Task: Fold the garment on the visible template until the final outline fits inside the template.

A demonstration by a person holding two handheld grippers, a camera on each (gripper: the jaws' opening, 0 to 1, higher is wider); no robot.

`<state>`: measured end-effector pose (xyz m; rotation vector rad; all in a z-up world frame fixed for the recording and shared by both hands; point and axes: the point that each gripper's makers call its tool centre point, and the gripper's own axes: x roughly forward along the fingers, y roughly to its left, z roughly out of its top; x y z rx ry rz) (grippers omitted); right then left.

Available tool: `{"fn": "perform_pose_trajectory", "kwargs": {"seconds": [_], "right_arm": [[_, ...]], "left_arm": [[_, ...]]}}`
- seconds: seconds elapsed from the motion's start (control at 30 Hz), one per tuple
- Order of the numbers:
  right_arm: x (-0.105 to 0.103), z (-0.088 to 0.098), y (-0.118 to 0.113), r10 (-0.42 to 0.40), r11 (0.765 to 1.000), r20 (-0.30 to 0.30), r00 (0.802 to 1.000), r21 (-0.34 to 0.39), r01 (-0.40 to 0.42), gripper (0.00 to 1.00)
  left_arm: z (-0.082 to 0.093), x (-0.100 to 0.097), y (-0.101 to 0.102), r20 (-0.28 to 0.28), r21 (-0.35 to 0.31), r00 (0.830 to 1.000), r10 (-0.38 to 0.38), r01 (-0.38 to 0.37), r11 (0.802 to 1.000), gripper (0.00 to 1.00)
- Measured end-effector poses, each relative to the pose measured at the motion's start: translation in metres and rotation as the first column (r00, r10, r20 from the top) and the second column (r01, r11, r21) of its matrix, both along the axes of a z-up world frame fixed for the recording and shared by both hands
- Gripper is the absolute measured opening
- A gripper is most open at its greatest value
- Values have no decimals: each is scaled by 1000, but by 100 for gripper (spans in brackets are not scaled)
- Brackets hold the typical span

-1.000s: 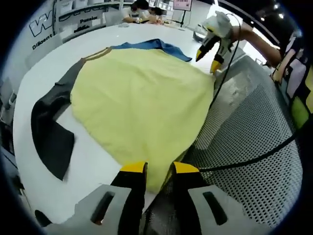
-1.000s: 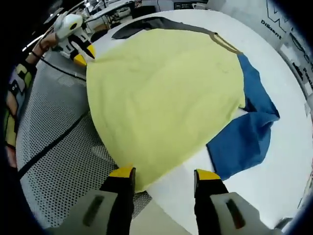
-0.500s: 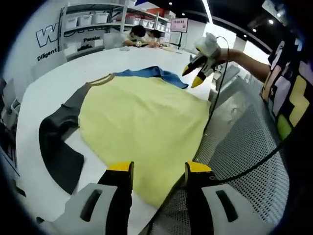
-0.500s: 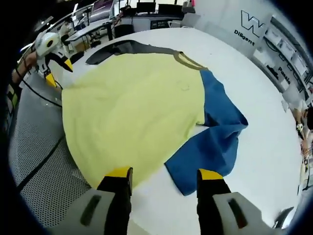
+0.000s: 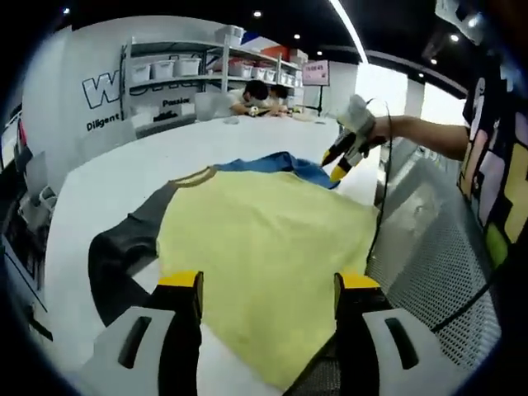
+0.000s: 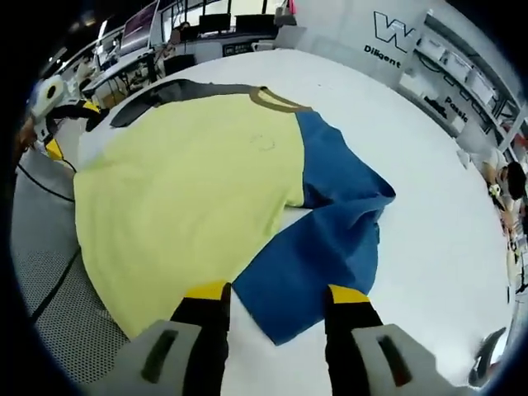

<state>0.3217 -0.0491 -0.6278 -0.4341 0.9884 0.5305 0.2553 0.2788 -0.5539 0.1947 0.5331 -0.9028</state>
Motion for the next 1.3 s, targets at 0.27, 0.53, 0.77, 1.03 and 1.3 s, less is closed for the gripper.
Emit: {"fn": "perform_pose_trajectory", "kwargs": {"seconds": [0.27,0.53,0.77,1.03,1.3], "right_arm": [[7,-12,-1,19,1000,-8,1000,10,-19,36],[8,-18,0,46,999,-36,998,23,-45,31],[4,-20,3,43,996,-64,997,83,-37,24],[7,-20,1,-2,996,-26,1000,84,4,0],[24,23,5,-312,797,-99,945,515,317,0]], "left_arm": [[9,8,-9,28,-52,1000,13,-12,999,69],[14,7,-17,39,-53,999,-29,31,998,69],[13,9,-25,34,-79,999,-11,14,997,68],[12,10,-28,20,-79,1000,4,-2,997,66],[20,13,-27,58,-65,998,1,3,998,64]]}}
